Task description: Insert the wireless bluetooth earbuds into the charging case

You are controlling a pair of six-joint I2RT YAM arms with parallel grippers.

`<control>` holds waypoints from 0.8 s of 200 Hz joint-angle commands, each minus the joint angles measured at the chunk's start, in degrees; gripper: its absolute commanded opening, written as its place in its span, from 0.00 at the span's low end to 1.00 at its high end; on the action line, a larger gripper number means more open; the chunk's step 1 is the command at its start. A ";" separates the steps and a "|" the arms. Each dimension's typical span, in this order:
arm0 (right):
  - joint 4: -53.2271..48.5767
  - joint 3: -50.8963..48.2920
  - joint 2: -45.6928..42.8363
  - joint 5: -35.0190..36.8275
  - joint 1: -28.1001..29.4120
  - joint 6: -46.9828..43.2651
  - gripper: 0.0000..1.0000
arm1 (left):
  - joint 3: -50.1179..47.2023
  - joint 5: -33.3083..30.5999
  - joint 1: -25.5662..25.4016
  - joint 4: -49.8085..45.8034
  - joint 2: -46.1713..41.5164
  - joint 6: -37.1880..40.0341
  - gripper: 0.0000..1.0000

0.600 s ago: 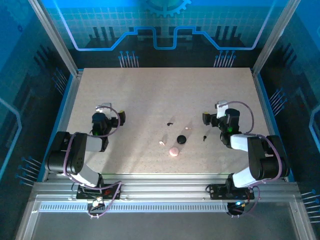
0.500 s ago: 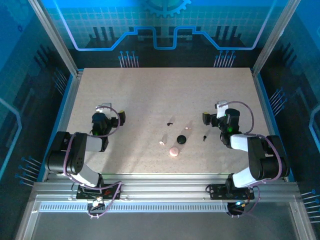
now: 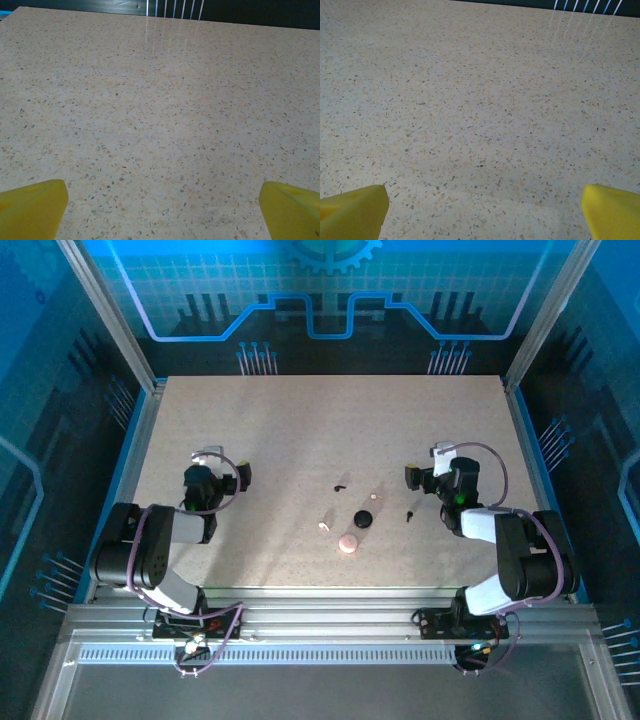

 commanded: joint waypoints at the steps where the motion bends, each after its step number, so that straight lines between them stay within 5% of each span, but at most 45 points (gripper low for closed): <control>1: 1.99 0.68 0.66 -0.09 0.51 -0.60 1.00 | 1.17 1.15 -0.12 -0.37 -0.72 1.39 0.99; 107: 2.12 0.53 0.39 -0.37 0.47 -0.68 1.00 | 1.00 1.99 -0.12 -0.03 -0.73 1.68 0.99; 138: -20.03 9.81 -6.71 1.97 1.14 1.18 1.00 | -0.50 1.56 -0.21 -0.52 -4.92 1.68 0.99; 160: -36.58 16.69 -12.30 2.48 1.75 2.67 1.00 | 1.61 0.55 -0.76 -10.83 -13.13 2.06 0.99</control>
